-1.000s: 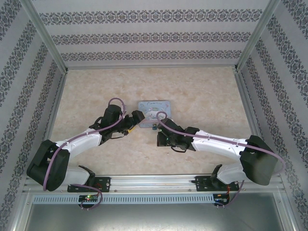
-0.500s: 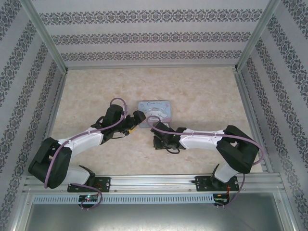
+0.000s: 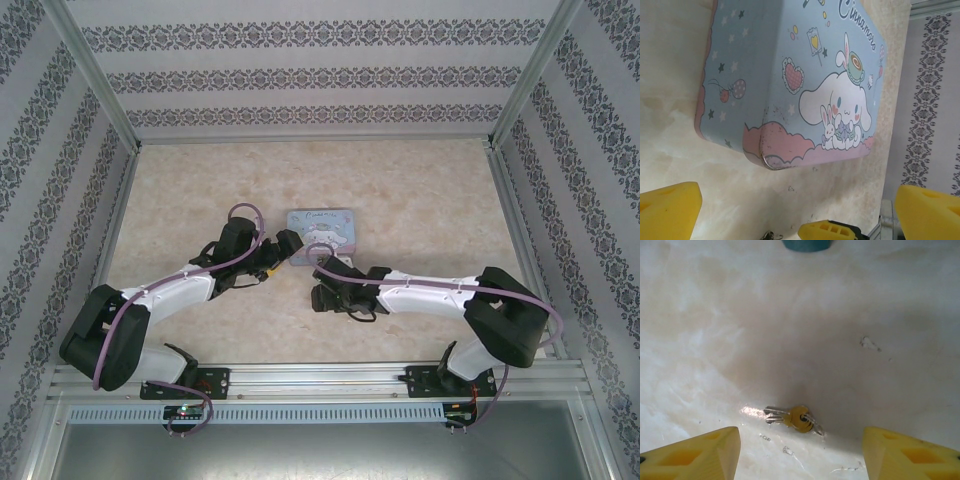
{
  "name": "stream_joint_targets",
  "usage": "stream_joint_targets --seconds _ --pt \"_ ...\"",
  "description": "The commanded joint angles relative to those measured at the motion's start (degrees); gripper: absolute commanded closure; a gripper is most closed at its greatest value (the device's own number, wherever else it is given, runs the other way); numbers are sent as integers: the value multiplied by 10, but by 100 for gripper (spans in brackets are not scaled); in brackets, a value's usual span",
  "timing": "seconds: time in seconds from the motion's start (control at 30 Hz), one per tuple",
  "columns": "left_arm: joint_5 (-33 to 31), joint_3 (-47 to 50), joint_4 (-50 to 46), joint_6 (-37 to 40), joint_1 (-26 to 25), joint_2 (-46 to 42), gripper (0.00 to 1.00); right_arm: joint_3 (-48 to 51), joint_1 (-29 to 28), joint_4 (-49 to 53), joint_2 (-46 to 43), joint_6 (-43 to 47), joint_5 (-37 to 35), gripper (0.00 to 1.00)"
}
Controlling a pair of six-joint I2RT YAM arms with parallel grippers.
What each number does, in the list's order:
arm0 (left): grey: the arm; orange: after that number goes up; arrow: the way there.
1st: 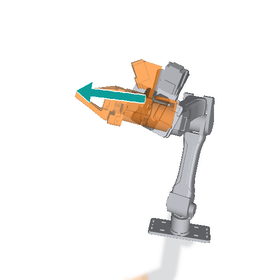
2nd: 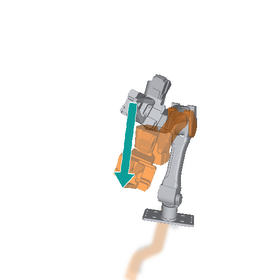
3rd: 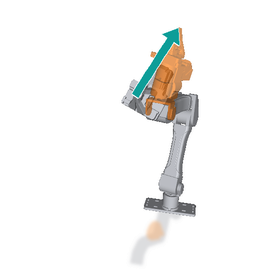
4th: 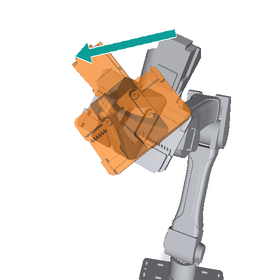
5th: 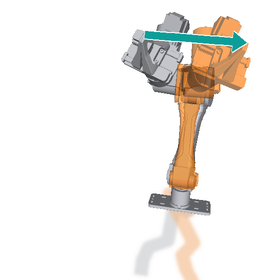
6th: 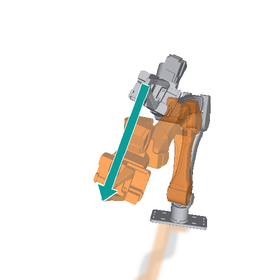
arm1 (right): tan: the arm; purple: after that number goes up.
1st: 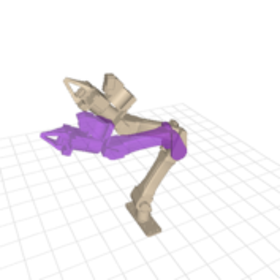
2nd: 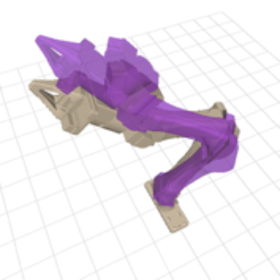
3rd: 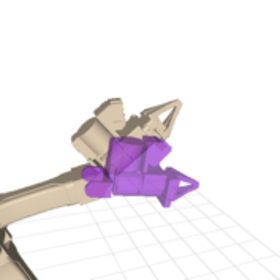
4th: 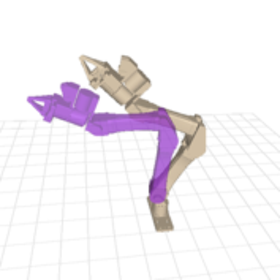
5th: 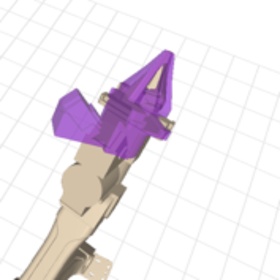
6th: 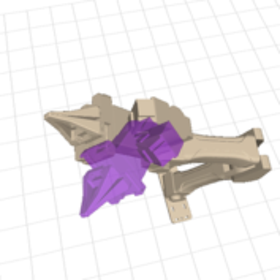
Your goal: Unlock the padlock with the key
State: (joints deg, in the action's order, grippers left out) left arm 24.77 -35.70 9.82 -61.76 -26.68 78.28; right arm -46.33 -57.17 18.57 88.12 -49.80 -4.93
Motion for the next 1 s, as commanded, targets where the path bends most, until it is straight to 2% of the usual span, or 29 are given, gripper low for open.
stream_joint_targets --seconds 0.0,0.2,0.63,0.8,0.97 --pt "-23 -29 -34 29 -7 -13 0 -29 -13 40 26 -4 -29 35" --pt "-34 -42 -64 48 -6 -30 0 -36 -17 27 47 -2 -31 43" --pt "-32 -39 -54 41 -5 -23 0 -67 -18 38 102 24 -38 53" --pt "-33 -39 -54 40 -5 -23 0 -59 -19 39 100 25 -42 65" --pt "-32 -37 -49 38 -5 -19 0 -54 -17 41 87 23 -47 83"
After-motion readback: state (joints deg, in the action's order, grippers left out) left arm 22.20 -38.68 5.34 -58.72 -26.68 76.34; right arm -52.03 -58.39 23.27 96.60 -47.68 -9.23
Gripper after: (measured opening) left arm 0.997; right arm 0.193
